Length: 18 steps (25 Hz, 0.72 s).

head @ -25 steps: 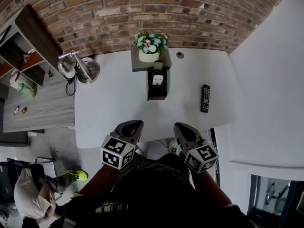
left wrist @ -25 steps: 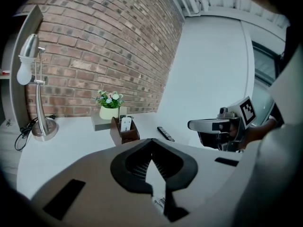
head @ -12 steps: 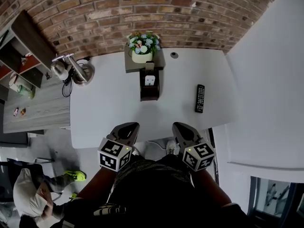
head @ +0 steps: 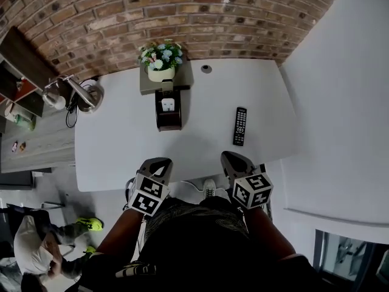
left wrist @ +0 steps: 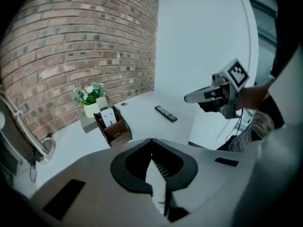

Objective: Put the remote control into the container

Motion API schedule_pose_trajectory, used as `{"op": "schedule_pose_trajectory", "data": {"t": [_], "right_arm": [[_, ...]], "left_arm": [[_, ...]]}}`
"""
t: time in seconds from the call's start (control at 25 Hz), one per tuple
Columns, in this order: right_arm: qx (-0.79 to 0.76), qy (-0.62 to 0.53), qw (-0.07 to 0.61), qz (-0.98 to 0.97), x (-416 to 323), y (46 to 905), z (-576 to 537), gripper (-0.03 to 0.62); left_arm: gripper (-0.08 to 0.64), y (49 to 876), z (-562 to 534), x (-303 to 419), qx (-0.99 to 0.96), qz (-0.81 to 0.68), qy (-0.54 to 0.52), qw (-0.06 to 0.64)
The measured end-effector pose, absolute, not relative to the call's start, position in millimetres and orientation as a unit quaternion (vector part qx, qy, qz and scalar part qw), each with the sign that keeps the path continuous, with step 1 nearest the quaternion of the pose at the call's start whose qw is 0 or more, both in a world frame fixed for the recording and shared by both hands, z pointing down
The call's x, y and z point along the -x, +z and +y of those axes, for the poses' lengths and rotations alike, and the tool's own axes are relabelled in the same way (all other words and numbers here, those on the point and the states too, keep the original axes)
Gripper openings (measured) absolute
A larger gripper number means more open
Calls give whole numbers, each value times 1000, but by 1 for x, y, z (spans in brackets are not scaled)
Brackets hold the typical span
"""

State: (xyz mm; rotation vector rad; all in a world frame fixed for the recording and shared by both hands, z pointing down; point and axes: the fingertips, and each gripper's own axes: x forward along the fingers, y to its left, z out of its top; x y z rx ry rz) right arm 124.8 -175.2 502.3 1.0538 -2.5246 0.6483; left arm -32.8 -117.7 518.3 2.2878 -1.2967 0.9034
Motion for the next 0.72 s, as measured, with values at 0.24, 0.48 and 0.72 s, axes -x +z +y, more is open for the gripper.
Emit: {"op": "schedule_pose_trajectory", "data": {"t": [0.24, 0.48, 0.72], "right_arm": [[-396, 250, 193, -862, -176, 553, -223, 8], [-422, 197, 259, -846, -209, 596, -275, 11], [-445, 209, 286, -823, -222, 636, -340, 118]], "left_arm": [[6, 539, -127, 4, -794, -468, 331, 204], [6, 546, -139, -9, -771, -504, 313, 230], [6, 545, -135, 6, -738, -550, 306, 243]]}}
